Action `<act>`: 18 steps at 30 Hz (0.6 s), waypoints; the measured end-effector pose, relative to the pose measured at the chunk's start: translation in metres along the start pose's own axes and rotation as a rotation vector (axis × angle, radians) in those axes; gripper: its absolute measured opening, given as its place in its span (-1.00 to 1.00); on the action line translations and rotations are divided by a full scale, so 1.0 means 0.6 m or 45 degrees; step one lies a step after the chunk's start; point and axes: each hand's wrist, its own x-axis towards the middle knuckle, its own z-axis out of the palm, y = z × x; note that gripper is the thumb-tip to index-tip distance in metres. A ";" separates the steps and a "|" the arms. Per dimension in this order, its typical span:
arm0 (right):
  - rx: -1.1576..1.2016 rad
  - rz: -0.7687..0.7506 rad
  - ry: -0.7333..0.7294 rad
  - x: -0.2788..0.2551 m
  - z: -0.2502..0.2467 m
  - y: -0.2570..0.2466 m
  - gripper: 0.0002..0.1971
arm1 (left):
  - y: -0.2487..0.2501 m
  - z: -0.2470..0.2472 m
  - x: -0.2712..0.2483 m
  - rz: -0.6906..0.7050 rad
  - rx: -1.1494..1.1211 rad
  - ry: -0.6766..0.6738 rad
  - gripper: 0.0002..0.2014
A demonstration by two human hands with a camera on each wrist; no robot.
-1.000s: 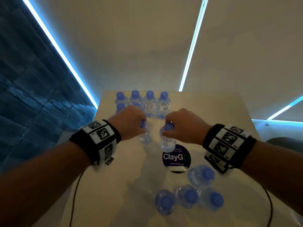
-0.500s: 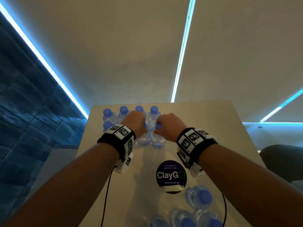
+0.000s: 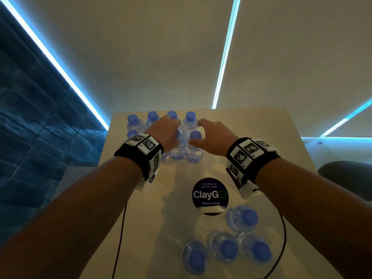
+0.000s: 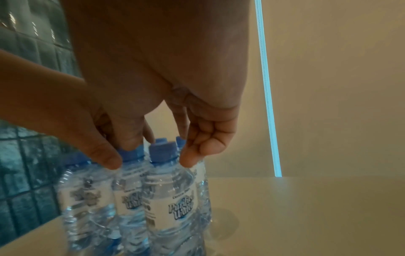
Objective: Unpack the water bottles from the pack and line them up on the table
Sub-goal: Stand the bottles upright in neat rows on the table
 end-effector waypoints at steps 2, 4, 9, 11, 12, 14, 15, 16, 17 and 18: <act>-0.086 -0.042 -0.023 -0.036 -0.013 0.012 -0.51 | 0.007 -0.018 -0.031 0.088 0.072 0.103 -0.70; -0.198 -0.097 -0.142 -0.086 -0.027 0.030 -0.53 | 0.026 -0.034 -0.091 0.182 0.058 0.165 -0.69; -0.271 -0.168 -0.525 -0.234 -0.036 0.074 -0.59 | 0.123 -0.019 -0.293 0.509 -0.075 -0.305 -0.55; -0.276 -0.173 -0.539 -0.272 -0.022 0.088 -0.62 | 0.150 0.009 -0.340 0.533 -0.068 -0.471 -0.52; -0.285 -0.182 -0.542 -0.285 -0.014 0.093 -0.63 | 0.159 0.025 -0.355 0.536 -0.065 -0.518 -0.50; -0.300 -0.200 -0.540 -0.299 0.000 0.096 -0.62 | 0.168 0.048 -0.376 0.539 -0.061 -0.573 -0.49; -0.305 -0.204 -0.525 -0.302 0.007 0.098 -0.62 | 0.171 0.058 -0.385 0.545 -0.067 -0.577 -0.53; -0.311 -0.208 -0.503 -0.303 0.012 0.100 -0.63 | 0.173 0.066 -0.391 0.536 -0.079 -0.574 -0.61; -0.321 -0.216 -0.480 -0.304 0.017 0.101 -0.64 | 0.175 0.072 -0.397 0.519 -0.118 -0.551 -0.73; -0.328 -0.227 -0.457 -0.304 0.021 0.102 -0.67 | 0.176 0.075 -0.402 0.502 -0.165 -0.512 -0.82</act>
